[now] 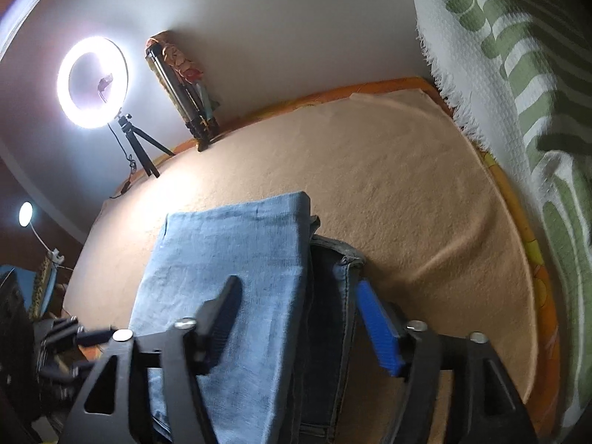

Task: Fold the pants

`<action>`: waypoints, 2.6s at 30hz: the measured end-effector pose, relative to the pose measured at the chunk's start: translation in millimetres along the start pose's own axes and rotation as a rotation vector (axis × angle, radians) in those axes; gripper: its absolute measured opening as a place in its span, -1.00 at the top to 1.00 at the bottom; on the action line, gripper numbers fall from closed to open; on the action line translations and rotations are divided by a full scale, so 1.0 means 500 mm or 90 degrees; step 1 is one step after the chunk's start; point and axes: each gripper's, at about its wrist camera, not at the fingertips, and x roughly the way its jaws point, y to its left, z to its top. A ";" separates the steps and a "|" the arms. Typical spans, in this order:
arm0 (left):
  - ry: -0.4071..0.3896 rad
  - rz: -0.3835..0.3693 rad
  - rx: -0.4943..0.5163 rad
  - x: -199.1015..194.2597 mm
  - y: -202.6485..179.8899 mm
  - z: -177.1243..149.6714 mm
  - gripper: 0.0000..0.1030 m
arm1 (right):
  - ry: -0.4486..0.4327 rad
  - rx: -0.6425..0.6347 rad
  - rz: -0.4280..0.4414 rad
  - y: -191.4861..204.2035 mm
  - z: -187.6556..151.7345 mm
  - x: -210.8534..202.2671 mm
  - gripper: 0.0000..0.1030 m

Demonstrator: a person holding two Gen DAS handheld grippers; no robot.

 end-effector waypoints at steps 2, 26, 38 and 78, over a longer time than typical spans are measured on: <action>-0.003 0.009 -0.020 0.001 0.031 0.007 0.13 | 0.011 0.011 0.025 -0.009 -0.003 0.012 -0.54; 0.047 -0.029 -0.186 0.110 0.184 0.003 -0.07 | 0.099 0.008 0.117 -0.035 -0.025 0.125 -0.35; 0.029 -0.058 -0.226 0.126 0.194 0.012 0.44 | 0.095 -0.013 0.110 0.015 -0.029 0.118 0.44; -0.168 -0.039 -0.122 -0.031 0.227 0.338 0.78 | -0.075 -0.156 0.056 0.258 0.333 0.005 0.68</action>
